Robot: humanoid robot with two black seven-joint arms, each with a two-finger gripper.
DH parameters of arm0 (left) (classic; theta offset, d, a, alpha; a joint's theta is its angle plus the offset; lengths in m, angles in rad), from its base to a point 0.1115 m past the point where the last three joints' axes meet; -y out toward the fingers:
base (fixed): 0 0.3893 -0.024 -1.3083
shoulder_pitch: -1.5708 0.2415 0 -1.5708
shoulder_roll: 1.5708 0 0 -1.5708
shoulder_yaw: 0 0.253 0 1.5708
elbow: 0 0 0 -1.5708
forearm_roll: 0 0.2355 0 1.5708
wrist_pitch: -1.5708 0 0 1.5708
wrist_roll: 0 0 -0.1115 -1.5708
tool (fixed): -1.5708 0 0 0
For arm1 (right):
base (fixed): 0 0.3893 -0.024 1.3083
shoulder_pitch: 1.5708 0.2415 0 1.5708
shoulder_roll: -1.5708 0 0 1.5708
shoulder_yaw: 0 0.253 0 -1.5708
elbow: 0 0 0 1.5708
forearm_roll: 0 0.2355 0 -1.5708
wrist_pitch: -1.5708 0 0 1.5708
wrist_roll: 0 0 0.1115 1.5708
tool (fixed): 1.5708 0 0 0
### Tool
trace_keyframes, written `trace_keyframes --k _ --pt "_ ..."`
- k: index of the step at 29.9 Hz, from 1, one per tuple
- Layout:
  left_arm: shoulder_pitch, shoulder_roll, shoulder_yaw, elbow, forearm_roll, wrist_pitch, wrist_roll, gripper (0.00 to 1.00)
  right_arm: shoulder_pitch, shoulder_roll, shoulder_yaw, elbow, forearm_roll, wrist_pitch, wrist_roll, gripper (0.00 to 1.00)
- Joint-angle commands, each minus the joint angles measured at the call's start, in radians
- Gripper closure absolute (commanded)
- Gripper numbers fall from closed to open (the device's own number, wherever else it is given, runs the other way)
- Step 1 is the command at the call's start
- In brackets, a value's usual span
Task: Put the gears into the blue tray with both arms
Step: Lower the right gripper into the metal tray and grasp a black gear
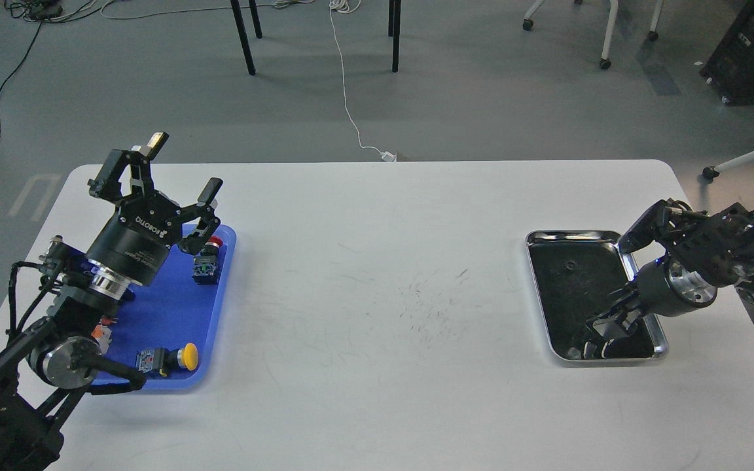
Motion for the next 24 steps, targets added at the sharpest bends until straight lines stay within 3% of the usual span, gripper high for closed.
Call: trace_keyframes --k 1,16,21,24 --pt "0.0 0.0 0.0 0.0 -0.001 0.0 0.0 0.02 -0.006 0.007 -0.001 -0.002 0.0 0.0 0.0 0.36" --pt "0.0 0.002 0.002 0.0 0.001 -0.002 0.0 0.02 -0.025 0.042 0.002 -0.043 0.0 0.0 0.0 0.39" --pt "0.0 0.006 0.0 0.0 0.001 0.0 0.0 0.02 -0.025 0.049 0.002 -0.056 0.0 0.0 0.0 0.45" --pt "0.0 0.008 0.0 -0.002 0.001 0.0 0.0 0.02 -0.025 0.05 0.002 -0.056 0.0 0.0 0.0 0.55"
